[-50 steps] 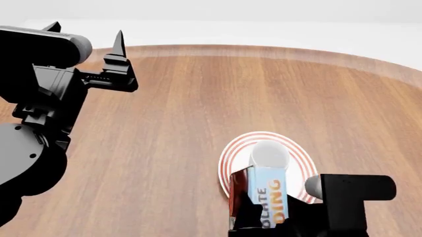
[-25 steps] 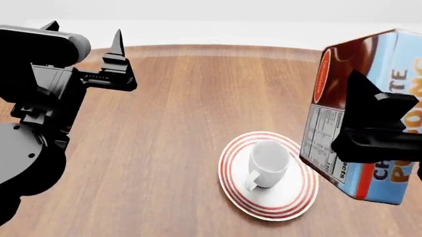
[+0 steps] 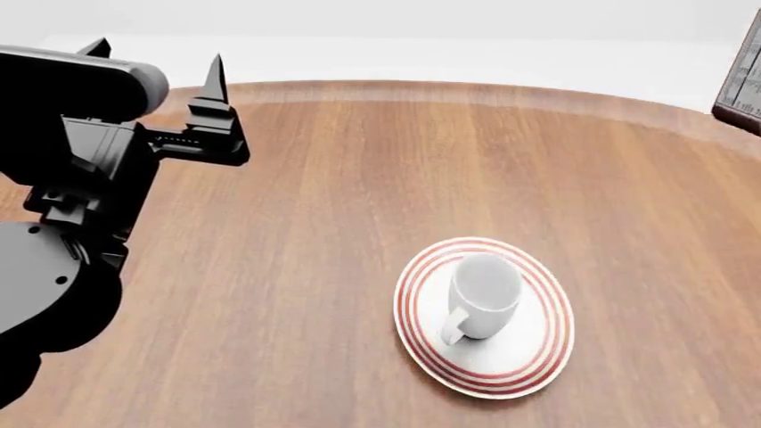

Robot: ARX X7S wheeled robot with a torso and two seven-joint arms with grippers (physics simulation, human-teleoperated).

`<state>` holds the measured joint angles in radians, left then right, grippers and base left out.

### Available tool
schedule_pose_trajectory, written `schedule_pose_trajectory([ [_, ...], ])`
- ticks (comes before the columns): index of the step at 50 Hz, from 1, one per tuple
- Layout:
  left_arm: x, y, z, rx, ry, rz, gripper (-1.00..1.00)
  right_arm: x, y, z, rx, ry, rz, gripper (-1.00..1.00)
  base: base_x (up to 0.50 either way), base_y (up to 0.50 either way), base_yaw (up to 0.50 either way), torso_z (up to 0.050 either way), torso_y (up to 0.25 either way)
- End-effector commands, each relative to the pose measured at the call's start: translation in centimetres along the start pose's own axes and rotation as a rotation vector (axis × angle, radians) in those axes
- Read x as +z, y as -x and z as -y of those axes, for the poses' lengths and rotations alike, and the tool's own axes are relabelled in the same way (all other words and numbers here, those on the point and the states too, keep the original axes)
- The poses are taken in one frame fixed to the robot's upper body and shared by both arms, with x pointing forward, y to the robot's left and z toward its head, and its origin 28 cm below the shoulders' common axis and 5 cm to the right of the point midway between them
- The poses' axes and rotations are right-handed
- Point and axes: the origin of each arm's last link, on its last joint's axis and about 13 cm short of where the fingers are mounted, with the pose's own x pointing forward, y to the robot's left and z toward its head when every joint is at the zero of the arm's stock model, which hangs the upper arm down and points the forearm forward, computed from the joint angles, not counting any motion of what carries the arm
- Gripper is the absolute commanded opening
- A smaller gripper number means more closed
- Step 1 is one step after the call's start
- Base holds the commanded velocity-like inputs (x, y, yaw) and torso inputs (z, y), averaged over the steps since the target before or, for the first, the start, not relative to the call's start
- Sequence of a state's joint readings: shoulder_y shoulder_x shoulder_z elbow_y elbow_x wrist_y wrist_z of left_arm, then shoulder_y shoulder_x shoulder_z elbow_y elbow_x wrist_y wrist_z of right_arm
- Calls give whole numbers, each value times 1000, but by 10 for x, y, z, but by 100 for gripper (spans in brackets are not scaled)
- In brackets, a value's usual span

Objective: Pick up the white mug and put it on the plate, and put the chocolate pudding to the right of the plate.

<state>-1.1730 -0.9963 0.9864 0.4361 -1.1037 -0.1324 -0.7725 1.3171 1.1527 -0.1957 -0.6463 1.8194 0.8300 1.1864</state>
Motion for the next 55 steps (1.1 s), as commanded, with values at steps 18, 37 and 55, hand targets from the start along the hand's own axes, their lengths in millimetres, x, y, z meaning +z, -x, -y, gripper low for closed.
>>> schedule_pose_trajectory([
  [18, 1, -4, 4, -29, 5, 24, 100, -21, -130, 46, 143, 106, -242, -100, 0, 0, 0, 0, 0],
  [37, -2, -5, 6, -40, 6, 16, 100, -37, -177, 51, 286, 486, -509, -100, 0, 0, 0, 0, 1],
  [55, -2, -5, 8, -52, 7, 17, 100, -69, -175, 65, 307, 582, -665, -100, 0, 0, 0, 0, 0],
])
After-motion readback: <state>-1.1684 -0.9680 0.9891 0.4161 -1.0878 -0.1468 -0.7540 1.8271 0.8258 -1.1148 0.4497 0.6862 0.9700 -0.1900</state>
